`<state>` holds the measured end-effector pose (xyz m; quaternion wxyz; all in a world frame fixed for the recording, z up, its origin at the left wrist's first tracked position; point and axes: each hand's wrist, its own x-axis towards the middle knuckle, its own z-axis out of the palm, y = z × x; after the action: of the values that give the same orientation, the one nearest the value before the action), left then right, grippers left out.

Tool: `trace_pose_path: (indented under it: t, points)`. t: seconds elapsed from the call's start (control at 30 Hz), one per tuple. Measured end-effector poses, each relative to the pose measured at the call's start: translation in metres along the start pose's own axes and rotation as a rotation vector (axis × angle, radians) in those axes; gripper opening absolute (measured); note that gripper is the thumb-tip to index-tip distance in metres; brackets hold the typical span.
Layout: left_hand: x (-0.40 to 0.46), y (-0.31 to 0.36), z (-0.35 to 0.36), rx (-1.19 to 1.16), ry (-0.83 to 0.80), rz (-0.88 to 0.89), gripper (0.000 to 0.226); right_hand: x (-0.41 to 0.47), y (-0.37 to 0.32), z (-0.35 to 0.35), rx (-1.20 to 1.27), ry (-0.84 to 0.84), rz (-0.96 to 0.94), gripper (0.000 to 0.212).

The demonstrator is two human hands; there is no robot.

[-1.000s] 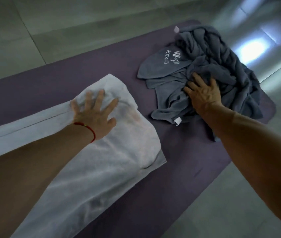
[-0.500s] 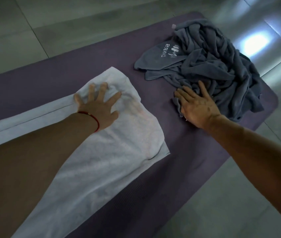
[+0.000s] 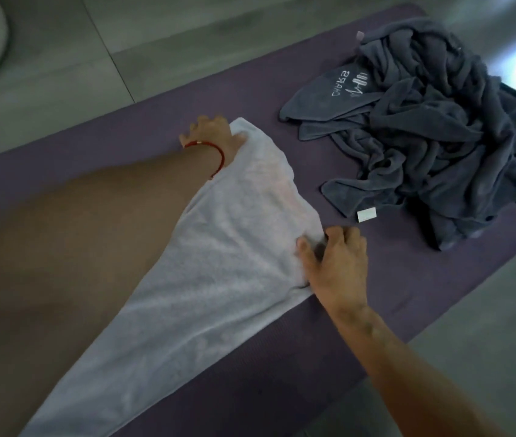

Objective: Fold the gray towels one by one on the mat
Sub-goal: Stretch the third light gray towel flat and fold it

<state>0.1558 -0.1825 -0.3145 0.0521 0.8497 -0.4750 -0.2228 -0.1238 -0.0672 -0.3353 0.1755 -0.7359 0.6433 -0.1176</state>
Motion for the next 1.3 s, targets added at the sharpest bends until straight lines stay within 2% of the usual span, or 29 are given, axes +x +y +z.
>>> trace_pose_path:
  t: [0.03,0.1,0.13,0.23,0.3,0.37,0.47,0.57,0.63,0.73,0.8,0.87,0.97,1.03,1.1,1.17,1.23,1.3]
  points:
    - [0.003,0.001,-0.003,-0.051,-0.039,0.016,0.058,0.0,0.003,-0.004,0.054,-0.039,-0.01,0.041]
    - [0.009,0.003,-0.013,-0.197,-0.051,0.076,0.021,0.003,0.005,-0.018,0.212,-0.126,-0.016,0.031]
    - [0.013,0.003,-0.02,-0.242,-0.037,0.095,0.012,0.004,0.004,-0.026,0.304,-0.175,0.01,0.028]
    - [0.026,0.001,-0.045,-0.295,-0.011,0.179,0.024,0.002,0.005,-0.043,0.553,-0.28,0.142,0.026]
    - [0.033,0.0,-0.056,-0.308,-0.013,0.22,0.024,0.002,0.012,-0.049,0.602,-0.277,0.212,0.03]
    - [0.043,0.002,-0.054,-0.293,0.07,0.21,0.022,0.006,0.021,-0.05,0.513,-0.298,0.233,0.032]
    - [0.051,0.007,-0.034,-0.242,0.202,0.147,0.029,0.01,0.031,-0.043,0.205,-0.34,0.158,0.034]
    - [0.051,0.008,-0.016,-0.061,0.254,0.082,0.028,0.01,0.039,-0.03,0.08,-0.293,0.083,0.036]
    - [0.042,0.01,-0.012,0.072,0.366,0.086,0.036,0.007,0.038,-0.029,0.038,-0.27,0.076,0.038]
    - [0.01,0.001,-0.012,0.056,0.498,0.158,0.037,0.002,0.026,-0.031,-0.173,-0.237,0.078,0.042]
    - [-0.015,-0.024,-0.005,0.064,0.473,0.221,0.035,0.001,0.01,-0.033,-0.303,-0.112,-0.062,0.039]
    - [-0.039,-0.065,-0.001,0.08,0.454,0.204,0.036,0.004,-0.011,-0.029,-0.349,-0.022,-0.272,0.039]
    - [-0.08,-0.146,0.001,0.052,0.457,0.062,0.036,0.021,-0.047,-0.009,-0.258,-0.089,-0.528,0.04]
    - [-0.112,-0.197,0.003,0.075,0.479,-0.044,0.045,0.037,-0.071,0.011,-0.238,-0.134,-0.629,0.044]
    - [-0.141,-0.238,0.003,0.139,0.449,-0.184,0.051,0.054,-0.093,0.029,-0.278,-0.196,-0.656,0.055]
    - [-0.158,-0.271,0.005,0.157,0.269,-0.286,0.056,0.072,-0.106,0.045,-0.366,-0.285,-0.614,0.059]
    - [-0.161,-0.295,0.005,0.164,0.09,-0.279,0.058,0.084,-0.113,0.056,-0.473,-0.37,-0.561,0.061]
    - [-0.153,-0.309,-0.004,0.128,0.049,-0.235,0.059,0.087,-0.118,0.061,-0.506,-0.377,-0.529,0.061]
